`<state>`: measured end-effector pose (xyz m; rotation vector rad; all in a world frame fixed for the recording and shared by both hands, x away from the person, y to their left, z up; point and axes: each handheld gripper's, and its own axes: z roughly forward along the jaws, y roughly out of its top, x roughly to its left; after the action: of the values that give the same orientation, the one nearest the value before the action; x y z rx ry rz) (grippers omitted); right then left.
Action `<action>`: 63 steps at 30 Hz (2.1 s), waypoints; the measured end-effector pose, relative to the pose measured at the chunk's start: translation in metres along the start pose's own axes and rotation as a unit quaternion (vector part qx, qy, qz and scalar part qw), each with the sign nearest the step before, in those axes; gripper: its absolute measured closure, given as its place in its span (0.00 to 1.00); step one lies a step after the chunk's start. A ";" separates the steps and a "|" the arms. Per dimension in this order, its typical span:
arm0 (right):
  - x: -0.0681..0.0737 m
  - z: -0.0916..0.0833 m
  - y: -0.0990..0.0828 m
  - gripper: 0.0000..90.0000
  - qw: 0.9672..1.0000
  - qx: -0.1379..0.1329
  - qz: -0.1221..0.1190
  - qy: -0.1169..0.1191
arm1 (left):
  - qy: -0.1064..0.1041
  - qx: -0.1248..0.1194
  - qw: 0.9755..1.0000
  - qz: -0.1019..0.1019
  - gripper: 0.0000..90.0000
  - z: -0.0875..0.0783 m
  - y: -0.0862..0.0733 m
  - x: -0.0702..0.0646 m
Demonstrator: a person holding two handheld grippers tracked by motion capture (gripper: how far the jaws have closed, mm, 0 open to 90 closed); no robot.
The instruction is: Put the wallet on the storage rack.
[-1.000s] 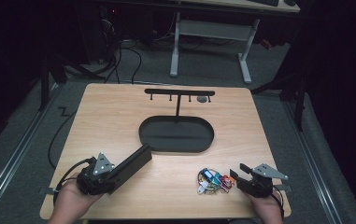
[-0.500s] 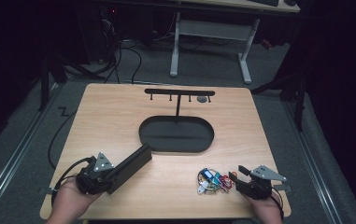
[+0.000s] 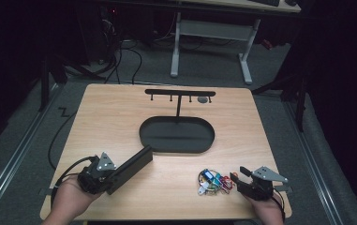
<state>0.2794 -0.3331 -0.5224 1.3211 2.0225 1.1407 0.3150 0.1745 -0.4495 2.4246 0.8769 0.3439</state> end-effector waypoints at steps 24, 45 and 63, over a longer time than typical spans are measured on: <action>-0.002 -0.004 0.000 0.51 1.000 -0.009 0.005 -0.004 | 0.052 -0.062 0.992 0.098 0.83 -0.012 0.012 -0.022; -0.003 -0.005 0.000 0.51 1.000 -0.011 0.006 -0.005 | 0.122 -0.106 0.962 0.220 0.83 -0.015 0.053 -0.042; -0.004 -0.010 -0.002 0.52 1.000 -0.015 0.011 -0.008 | 0.154 -0.096 0.932 0.314 0.83 0.020 0.103 -0.048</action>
<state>0.2726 -0.3408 -0.5184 1.3358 1.9756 1.1623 0.3401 0.0690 -0.4112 2.4395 0.1351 1.0158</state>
